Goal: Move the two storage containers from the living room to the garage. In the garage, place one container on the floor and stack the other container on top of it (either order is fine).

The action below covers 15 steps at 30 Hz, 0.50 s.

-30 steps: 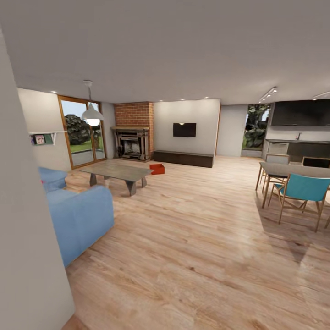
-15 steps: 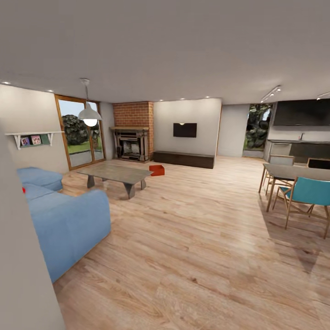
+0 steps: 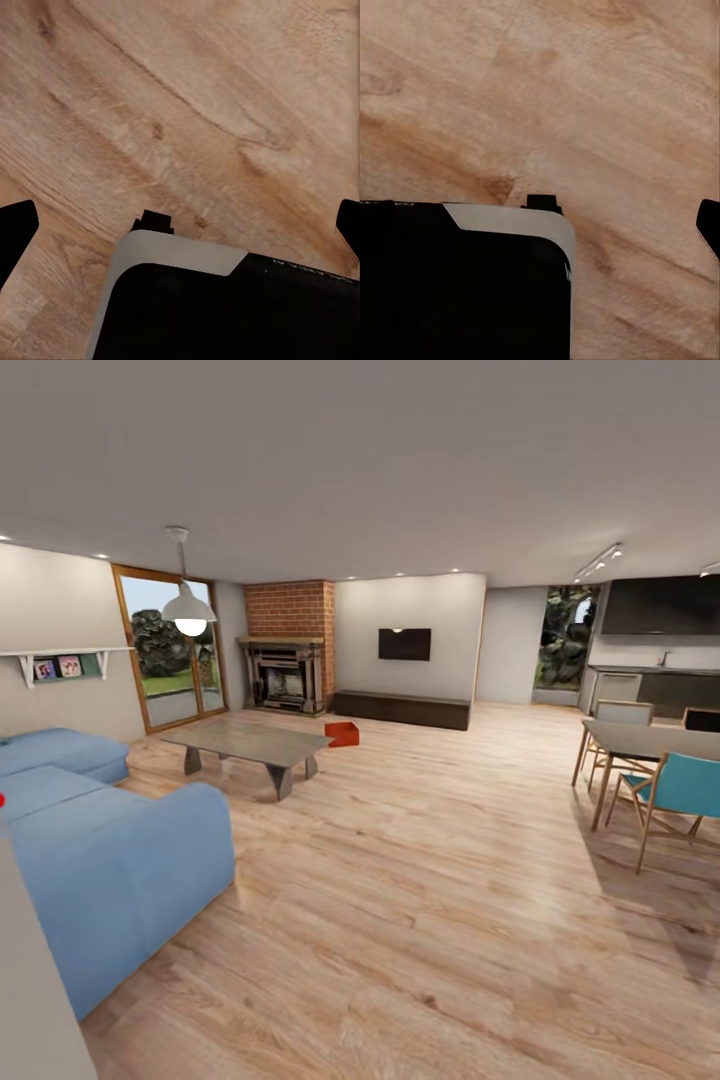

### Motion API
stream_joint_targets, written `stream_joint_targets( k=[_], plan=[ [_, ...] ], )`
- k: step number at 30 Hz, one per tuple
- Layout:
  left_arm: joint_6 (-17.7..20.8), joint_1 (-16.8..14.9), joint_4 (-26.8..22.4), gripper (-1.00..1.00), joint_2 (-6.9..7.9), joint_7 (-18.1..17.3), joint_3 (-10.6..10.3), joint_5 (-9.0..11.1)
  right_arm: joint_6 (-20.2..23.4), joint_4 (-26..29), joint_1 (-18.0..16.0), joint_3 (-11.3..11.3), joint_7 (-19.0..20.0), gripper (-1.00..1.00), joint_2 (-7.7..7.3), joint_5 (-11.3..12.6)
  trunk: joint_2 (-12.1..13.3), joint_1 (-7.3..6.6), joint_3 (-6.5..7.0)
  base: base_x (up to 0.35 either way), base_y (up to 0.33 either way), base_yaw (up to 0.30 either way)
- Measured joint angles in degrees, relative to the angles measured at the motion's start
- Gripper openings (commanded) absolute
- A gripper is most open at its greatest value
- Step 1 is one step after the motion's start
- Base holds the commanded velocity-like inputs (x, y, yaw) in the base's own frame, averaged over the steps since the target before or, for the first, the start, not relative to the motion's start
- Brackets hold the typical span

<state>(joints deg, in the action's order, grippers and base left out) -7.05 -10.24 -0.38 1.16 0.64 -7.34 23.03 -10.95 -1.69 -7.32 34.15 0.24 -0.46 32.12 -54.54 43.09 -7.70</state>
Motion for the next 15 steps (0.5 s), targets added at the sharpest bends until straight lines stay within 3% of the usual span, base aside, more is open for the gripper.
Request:
stream_joint_targets(
  k=[15],
  plan=[
    [0.08, 0.0, 0.0, 1.0, -0.02, 0.0, 0.0, 0.0, 0.16, 0.01, 0.0, 0.04, 0.56, 1.0, -0.03, -0.11, 0.0, 0.0, 0.0, 0.322, 0.0, 0.0]
  ],
)
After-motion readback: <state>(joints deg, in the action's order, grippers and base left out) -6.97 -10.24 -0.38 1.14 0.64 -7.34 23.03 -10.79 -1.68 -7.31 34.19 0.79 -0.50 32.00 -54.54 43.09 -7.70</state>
